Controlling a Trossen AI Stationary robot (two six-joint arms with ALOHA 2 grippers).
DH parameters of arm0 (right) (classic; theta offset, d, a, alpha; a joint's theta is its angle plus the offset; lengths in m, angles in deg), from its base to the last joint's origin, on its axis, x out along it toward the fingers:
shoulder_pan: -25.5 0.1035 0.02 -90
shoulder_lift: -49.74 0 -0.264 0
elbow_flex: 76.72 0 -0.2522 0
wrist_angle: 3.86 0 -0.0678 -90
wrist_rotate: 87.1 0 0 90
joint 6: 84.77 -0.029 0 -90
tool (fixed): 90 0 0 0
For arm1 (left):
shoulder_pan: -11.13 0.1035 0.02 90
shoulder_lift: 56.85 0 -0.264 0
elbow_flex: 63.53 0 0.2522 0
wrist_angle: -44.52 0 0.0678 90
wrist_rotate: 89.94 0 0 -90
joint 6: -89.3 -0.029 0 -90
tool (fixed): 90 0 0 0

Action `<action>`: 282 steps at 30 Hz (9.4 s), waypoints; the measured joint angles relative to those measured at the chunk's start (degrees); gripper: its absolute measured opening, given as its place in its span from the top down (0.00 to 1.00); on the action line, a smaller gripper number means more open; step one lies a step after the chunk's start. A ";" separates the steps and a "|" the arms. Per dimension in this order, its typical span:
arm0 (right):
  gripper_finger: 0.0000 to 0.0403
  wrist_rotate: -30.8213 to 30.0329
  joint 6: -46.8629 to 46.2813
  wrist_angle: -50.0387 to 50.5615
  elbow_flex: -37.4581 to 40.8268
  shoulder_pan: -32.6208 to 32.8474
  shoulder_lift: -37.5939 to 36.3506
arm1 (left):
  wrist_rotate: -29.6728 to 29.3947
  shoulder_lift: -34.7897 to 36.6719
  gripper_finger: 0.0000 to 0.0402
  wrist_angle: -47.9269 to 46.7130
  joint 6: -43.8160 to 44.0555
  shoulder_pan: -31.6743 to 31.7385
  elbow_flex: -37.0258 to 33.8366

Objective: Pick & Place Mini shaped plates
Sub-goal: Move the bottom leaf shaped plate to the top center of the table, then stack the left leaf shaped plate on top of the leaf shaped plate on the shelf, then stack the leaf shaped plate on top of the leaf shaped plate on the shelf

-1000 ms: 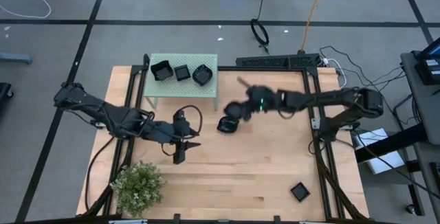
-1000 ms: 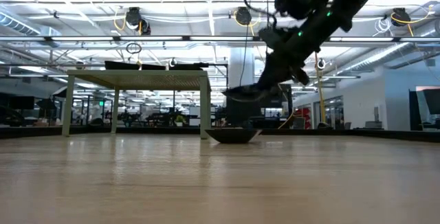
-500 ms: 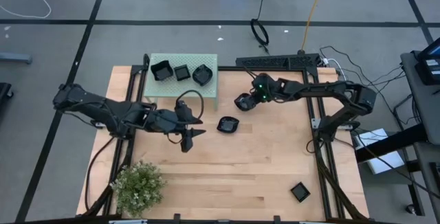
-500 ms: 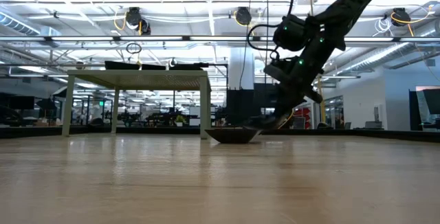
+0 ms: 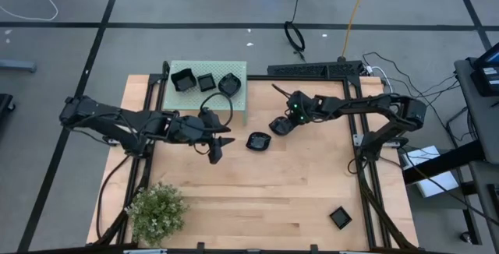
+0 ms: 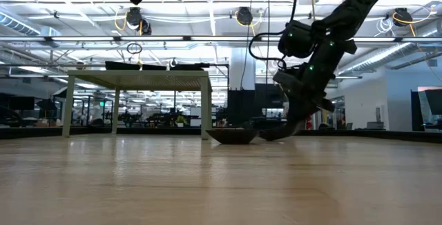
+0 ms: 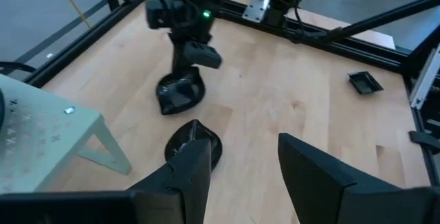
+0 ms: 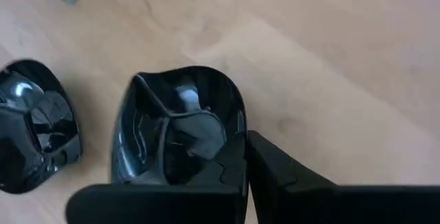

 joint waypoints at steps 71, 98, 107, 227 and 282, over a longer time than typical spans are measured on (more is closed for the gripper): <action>0.65 -0.23 9.41 5.56 1.10 5.29 -28.85 | 4.97 -40.33 0.98 18.93 -42.01 8.95 -0.02; 0.65 -4.90 9.39 4.95 1.06 5.24 -28.83 | -14.57 -10.60 0.99 12.78 -16.45 18.73 0.02; 0.65 -4.75 9.39 3.09 1.06 5.24 -28.83 | -7.71 -11.54 0.99 8.46 -9.15 25.10 -0.04; 0.59 7.27 4.56 -15.24 13.67 17.02 -16.41 | 15.68 -28.52 0.52 19.66 -41.43 4.91 0.00; 0.60 -4.80 0.29 -0.66 13.71 17.29 -30.97 | -44.14 -12.20 0.97 30.44 -25.53 8.11 0.00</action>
